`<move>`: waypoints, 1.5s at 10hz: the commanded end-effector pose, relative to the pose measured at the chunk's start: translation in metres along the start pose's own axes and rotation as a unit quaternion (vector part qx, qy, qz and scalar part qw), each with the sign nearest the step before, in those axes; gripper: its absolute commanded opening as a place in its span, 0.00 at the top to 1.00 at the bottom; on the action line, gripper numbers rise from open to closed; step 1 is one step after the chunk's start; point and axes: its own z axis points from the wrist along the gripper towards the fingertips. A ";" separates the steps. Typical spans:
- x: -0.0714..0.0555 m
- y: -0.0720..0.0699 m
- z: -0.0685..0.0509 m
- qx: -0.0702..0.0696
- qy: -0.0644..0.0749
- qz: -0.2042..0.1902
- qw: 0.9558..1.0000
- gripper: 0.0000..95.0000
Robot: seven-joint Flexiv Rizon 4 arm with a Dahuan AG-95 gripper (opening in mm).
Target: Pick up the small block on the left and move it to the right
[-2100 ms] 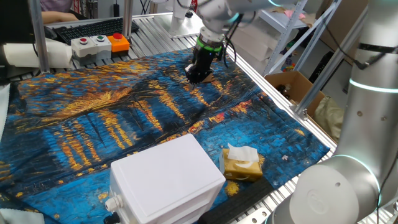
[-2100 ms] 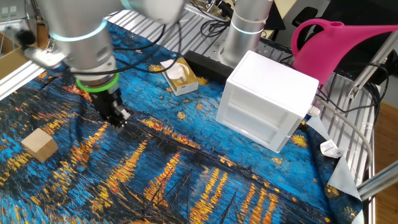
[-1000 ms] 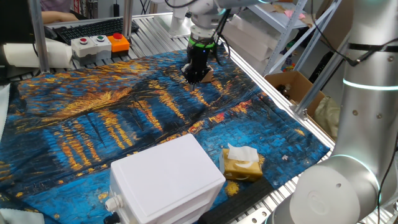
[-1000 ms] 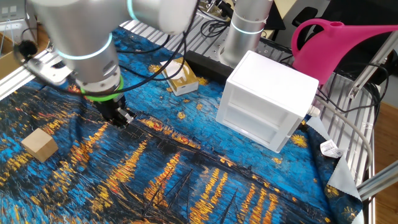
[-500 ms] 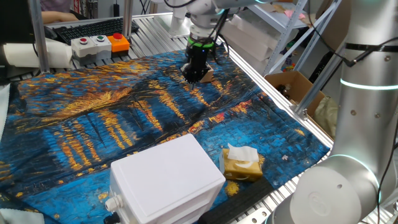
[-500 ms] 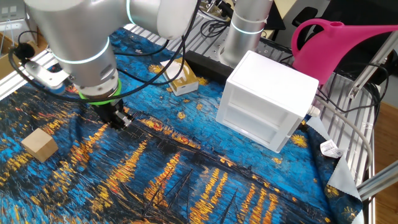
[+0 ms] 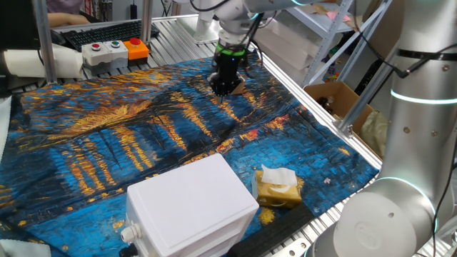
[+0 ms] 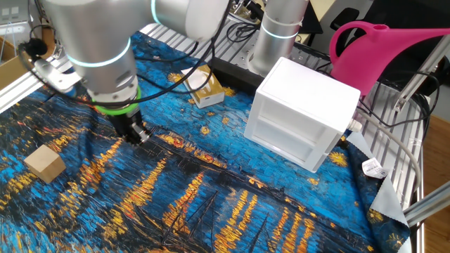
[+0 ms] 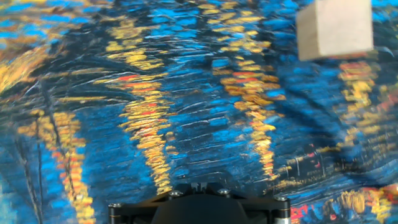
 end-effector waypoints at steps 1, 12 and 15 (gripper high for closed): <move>0.003 -0.001 0.000 0.002 -0.002 0.028 1.000 1.00; 0.003 -0.001 -0.001 0.007 -0.005 0.056 0.998 1.00; -0.013 -0.003 -0.003 0.032 -0.012 0.031 0.999 1.00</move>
